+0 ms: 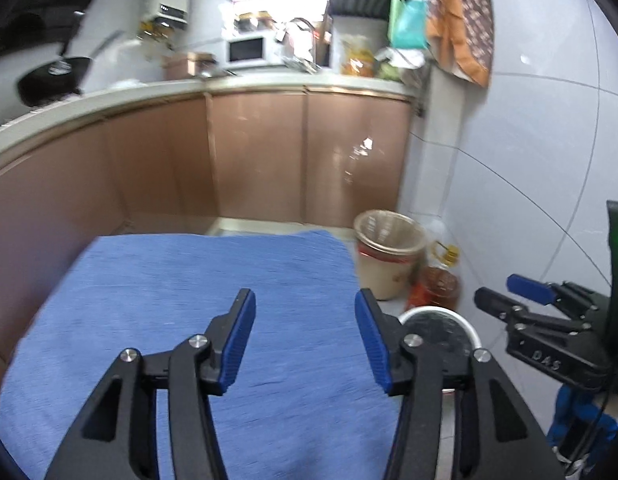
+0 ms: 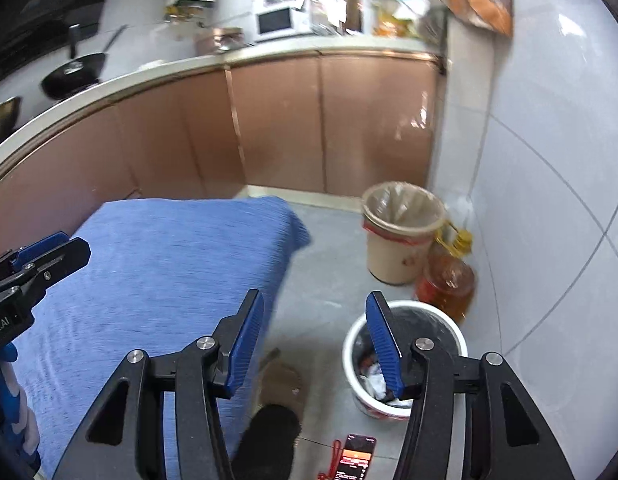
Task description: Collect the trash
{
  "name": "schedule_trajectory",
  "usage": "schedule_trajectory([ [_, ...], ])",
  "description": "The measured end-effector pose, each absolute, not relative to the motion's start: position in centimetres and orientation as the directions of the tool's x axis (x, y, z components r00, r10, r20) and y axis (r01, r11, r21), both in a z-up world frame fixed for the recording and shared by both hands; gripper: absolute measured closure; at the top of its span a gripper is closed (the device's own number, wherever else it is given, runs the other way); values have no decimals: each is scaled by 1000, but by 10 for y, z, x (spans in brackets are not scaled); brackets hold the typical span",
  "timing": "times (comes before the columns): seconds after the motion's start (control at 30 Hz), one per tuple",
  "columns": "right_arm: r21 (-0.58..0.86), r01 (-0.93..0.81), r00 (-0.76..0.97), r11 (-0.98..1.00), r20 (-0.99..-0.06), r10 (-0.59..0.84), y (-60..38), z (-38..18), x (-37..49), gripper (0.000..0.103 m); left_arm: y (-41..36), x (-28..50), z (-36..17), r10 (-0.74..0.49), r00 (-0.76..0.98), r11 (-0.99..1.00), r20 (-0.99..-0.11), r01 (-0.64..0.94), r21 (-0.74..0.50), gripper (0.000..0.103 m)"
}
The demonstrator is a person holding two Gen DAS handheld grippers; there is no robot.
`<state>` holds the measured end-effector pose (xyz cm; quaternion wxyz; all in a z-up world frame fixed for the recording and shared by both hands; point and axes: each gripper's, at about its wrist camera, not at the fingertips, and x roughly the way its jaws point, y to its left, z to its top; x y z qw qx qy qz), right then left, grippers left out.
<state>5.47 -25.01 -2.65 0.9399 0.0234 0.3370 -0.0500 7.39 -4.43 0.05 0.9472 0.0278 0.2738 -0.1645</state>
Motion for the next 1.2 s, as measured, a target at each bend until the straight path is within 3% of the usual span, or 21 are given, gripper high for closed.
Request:
schedule_trajectory([
  [0.07, 8, 85, 781, 996, -622, -61, -234, -19, 49, 47, -25, 62, 5, -268, 817, 954, -510, 297, -26, 48],
  [0.13, -2, 60, 792, 998, -609, -49, -215, -13, 41, 45, -8, 49, 9, -230, 844, 965, -485, 262, -2, 38],
  [0.5, -46, 5, 843, 999, -538, -29, -166, 10, 17, 35, 42, 4, 27, -94, 924, 990, -370, 126, 65, 18],
  [0.7, -71, 3, 855, 997, -517, -40, -154, 12, 9, 34, 52, 1, 28, -47, 931, 995, -361, 76, 66, 17],
  [0.77, -75, 9, 858, 997, -512, -46, -154, 12, 10, 23, 55, 1, 27, -47, 931, 996, -362, 71, 54, 17],
  [0.97, -88, 41, 876, 995, -475, -78, -153, 13, 6, 7, 63, 0, 26, -14, 936, 998, -351, 37, 57, 17],
  [1.2, -75, 84, 892, 994, -438, -108, -160, 16, 3, 1, 65, 2, 22, -8, 934, 998, -358, 32, 62, 17],
])
